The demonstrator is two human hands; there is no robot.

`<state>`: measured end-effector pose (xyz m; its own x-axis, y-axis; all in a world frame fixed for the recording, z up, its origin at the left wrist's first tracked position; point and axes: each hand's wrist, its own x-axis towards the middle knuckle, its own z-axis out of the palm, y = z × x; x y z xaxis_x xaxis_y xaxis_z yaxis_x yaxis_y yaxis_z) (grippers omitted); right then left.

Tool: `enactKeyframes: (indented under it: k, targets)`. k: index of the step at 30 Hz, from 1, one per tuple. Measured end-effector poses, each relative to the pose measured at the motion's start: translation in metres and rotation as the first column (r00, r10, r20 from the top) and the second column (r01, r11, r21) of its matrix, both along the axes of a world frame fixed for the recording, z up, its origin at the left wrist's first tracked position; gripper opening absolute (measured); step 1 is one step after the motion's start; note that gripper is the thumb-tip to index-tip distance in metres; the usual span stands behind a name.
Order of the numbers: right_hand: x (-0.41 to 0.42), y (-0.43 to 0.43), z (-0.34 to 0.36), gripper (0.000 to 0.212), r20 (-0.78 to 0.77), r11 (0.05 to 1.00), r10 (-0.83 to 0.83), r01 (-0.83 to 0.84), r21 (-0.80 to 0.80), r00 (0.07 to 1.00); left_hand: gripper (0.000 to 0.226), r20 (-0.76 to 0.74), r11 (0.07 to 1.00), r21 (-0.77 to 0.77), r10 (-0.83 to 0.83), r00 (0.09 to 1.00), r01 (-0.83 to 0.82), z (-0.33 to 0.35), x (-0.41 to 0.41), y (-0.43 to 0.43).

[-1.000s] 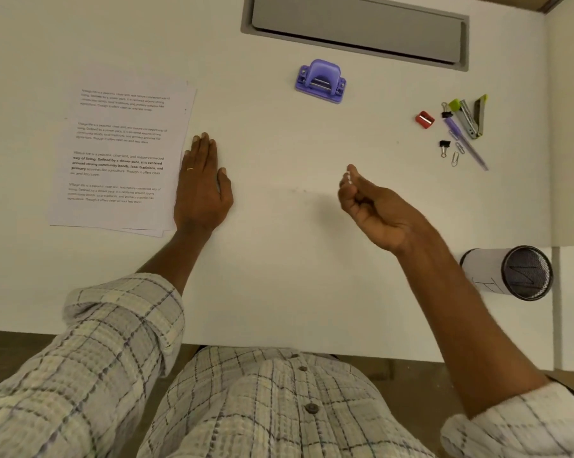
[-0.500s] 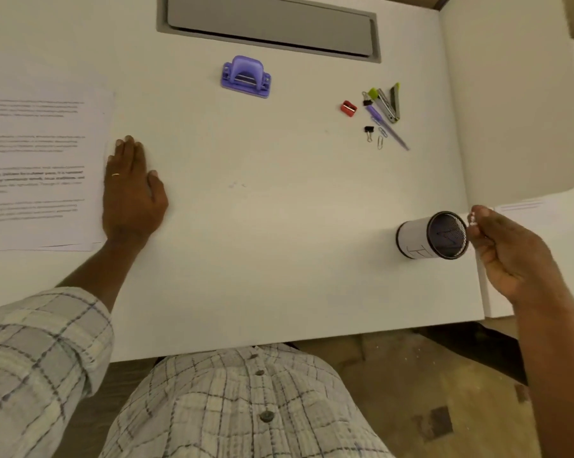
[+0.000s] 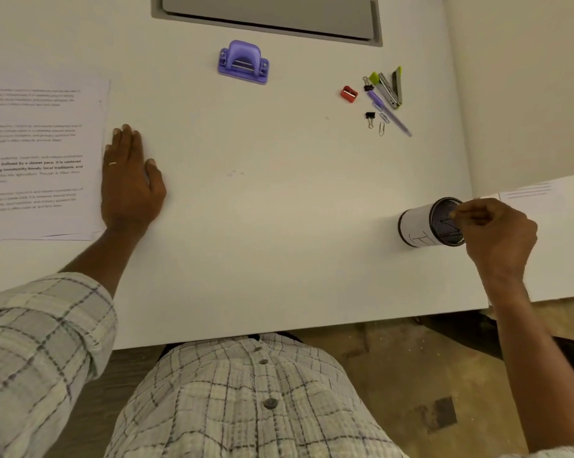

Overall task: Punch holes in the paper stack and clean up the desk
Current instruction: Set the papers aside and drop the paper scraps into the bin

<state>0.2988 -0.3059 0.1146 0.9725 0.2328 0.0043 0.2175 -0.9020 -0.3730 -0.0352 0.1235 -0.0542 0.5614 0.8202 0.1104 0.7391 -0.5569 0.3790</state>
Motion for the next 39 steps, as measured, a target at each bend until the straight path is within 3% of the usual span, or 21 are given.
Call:
enactKeyframes:
  k: [5,8,13,16,18,21,23,26,28,34,39]
  targets:
    - [0.004,-0.005,-0.003,0.021,-0.055,0.997,0.082,-0.082,-0.003,0.995,0.059,0.002,1.0,-0.012,0.007,1.0,-0.007,0.002,0.001,-0.001]
    - [0.007,-0.004,-0.002,0.013,-0.043,0.999,0.049,-0.049,0.012,0.998,0.059,0.012,1.0,-0.01,0.005,1.0,-0.005,0.003,0.0,-0.002]
    - [-0.001,0.002,0.002,0.016,0.092,0.992,0.069,-0.078,0.097,0.993,0.058,0.022,1.0,-0.015,0.002,1.0,-0.002,0.005,0.001,-0.002]
    - [-0.023,0.025,-0.002,0.024,0.147,0.96,0.205,-0.228,0.162,0.968,0.057,0.02,1.0,-0.014,0.009,1.0,-0.009,0.006,0.001,-0.002]
    - [-0.046,0.048,-0.014,0.028,0.166,0.909,0.351,-0.378,0.177,0.921,0.057,0.019,1.0,-0.012,0.012,1.0,-0.011,0.008,0.0,-0.003]
    - [-0.094,0.09,-0.045,0.033,0.032,0.812,0.56,-0.556,0.179,0.828,0.057,0.009,1.0,-0.019,0.013,1.0,-0.013,0.01,0.001,-0.004]
    - [-0.127,0.116,-0.071,0.041,-0.1,0.714,0.7,-0.693,0.101,0.707,0.058,-0.007,1.0,-0.022,0.014,1.0,-0.014,0.012,0.001,-0.004]
    - [-0.164,0.147,-0.108,0.061,-0.196,0.492,0.851,-0.87,-0.032,0.488,0.058,-0.011,1.0,-0.022,0.014,1.0,-0.014,0.012,0.001,-0.004]
    - [-0.176,0.164,-0.125,0.068,-0.204,0.425,0.877,-0.9,-0.096,0.436,0.057,-0.005,1.0,-0.023,0.016,1.0,-0.016,0.012,0.001,-0.003]
    - [-0.18,0.214,-0.14,0.072,-0.153,0.506,0.842,-0.855,-0.114,0.518,0.057,-0.005,1.0,-0.015,0.013,1.0,-0.013,0.011,0.001,-0.003]
    - [-0.168,0.227,-0.132,0.056,-0.098,0.6,0.8,-0.795,0.093,0.592,0.056,0.012,1.0,-0.02,0.014,1.0,-0.014,0.012,0.002,-0.003]
